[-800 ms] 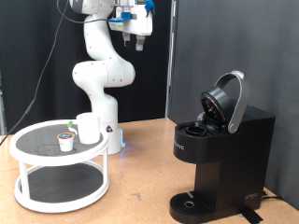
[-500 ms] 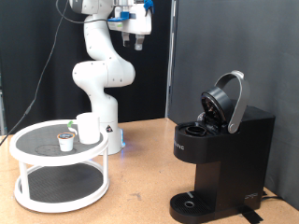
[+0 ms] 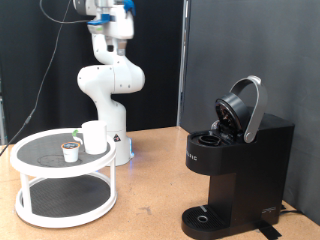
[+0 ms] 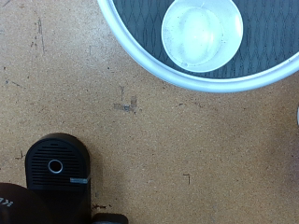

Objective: Make a cup of coffee with the keurig machine

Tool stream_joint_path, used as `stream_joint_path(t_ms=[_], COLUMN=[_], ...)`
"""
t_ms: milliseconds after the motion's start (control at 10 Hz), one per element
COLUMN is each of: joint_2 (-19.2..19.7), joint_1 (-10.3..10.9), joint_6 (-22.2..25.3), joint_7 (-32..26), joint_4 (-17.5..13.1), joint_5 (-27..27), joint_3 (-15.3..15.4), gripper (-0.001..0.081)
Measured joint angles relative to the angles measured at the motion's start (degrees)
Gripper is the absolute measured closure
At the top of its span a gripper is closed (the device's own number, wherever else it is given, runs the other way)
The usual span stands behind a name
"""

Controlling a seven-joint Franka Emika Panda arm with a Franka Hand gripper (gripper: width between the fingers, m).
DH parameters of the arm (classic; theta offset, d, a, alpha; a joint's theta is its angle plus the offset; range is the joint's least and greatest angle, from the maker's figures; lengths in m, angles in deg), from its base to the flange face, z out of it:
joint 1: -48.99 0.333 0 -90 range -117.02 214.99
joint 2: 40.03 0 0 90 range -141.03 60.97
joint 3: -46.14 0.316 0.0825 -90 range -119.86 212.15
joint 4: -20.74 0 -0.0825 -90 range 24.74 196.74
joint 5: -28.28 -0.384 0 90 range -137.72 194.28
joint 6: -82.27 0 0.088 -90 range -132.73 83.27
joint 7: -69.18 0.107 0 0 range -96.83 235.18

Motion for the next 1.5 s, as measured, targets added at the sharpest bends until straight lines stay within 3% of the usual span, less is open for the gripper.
stream_joint_path(t_ms=[300, 1100, 1500], joint_2=[0.00, 3.50, 5.72], joint_1=[-0.04, -4.23, -4.36], joint_6=[0.74, 0.74, -0.16], joint_7=[-1.53, -9.96, -11.08], joint_4=[0.09, -2.22, -3.32], joint_5=[-0.01, 7.04, 8.03], joint_3=[-0.70, -11.79, -13.33], gripper=[0.0072, 0.0072, 0.0072])
